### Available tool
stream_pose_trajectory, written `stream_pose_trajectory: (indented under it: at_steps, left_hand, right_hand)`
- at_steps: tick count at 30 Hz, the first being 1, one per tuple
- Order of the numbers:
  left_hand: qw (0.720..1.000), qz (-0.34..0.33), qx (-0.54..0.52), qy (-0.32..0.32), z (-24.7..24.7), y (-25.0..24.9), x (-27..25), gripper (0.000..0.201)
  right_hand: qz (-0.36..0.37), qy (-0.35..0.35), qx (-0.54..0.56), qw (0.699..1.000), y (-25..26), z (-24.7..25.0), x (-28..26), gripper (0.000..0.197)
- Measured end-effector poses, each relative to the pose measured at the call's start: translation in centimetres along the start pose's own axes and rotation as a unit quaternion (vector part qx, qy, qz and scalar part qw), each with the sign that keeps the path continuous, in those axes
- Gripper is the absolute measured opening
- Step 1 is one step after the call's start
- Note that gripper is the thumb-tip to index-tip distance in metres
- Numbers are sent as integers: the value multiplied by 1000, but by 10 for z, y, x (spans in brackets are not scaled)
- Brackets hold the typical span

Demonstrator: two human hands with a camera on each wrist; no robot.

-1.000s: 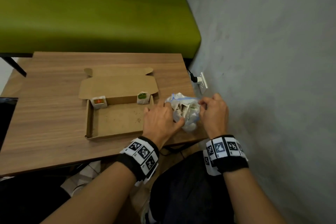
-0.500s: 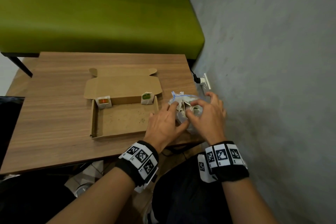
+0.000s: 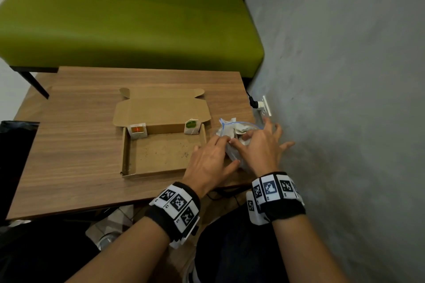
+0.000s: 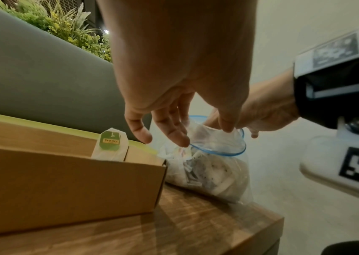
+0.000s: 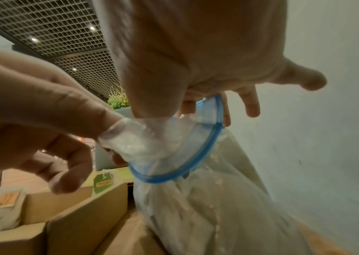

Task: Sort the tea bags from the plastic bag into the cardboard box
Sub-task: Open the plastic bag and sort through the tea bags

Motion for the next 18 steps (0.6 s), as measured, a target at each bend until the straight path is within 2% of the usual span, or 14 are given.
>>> stream_pose_trajectory:
  at_steps: [2, 9, 15, 18]
  left_hand:
    - [1000, 1, 5, 1, -1, 1, 1, 62]
    - [1000, -3, 1, 17, -2, 0, 3, 71]
    - [998, -2, -52, 31, -4, -3, 5, 80]
    - [996, -4, -88, 24, -6, -7, 11, 83]
  right_hand:
    - [-6, -9, -23, 1000, 1, -2, 3, 42]
    - [15, 27, -70, 997, 10, -10, 10, 42]
    - [57, -40, 0, 998, 5, 8, 3, 24]
    - [63, -66, 33, 995, -3, 21, 0, 23]
Point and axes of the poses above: each hand's wrist, its own x-axis towards the middle knuckle, its own z-axis out of the back of the hand, y = z × x, the point moved 7 cm from there along x, towards the middle knuckle, and after that the axes turned 14 degrees about z, right-handed, at the moved point
